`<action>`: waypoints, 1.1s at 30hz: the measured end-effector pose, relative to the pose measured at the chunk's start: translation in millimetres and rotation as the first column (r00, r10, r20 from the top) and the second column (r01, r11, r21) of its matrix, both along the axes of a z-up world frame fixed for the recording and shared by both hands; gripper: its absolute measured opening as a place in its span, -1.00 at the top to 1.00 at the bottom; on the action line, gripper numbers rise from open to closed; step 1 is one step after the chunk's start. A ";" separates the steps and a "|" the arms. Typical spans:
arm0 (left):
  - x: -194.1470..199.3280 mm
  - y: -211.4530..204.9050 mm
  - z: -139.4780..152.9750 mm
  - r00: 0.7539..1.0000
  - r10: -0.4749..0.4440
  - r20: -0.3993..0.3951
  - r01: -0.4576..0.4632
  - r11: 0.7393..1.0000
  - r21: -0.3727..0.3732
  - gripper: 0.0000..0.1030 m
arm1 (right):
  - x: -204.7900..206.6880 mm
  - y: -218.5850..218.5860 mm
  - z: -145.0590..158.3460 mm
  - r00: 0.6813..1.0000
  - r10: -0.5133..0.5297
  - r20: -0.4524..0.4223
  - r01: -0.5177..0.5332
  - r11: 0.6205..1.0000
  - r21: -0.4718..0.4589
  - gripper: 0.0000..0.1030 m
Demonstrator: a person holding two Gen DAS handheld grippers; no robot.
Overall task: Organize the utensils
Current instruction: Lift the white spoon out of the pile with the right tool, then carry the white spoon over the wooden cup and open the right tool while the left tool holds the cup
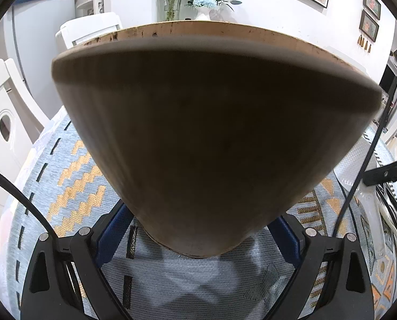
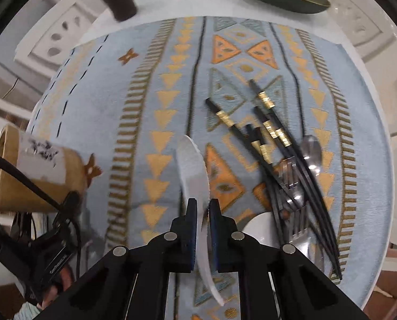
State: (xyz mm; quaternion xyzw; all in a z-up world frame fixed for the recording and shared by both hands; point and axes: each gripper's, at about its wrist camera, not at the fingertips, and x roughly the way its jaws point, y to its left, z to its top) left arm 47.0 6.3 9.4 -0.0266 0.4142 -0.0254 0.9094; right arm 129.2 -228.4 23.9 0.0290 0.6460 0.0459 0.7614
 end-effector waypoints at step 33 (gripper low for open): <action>-11.1 10.7 4.1 1.000 -0.002 0.001 0.002 0.997 -0.072 -0.86 | -32.7 -39.4 15.6 0.983 -0.084 0.163 0.052 0.980 0.190 0.83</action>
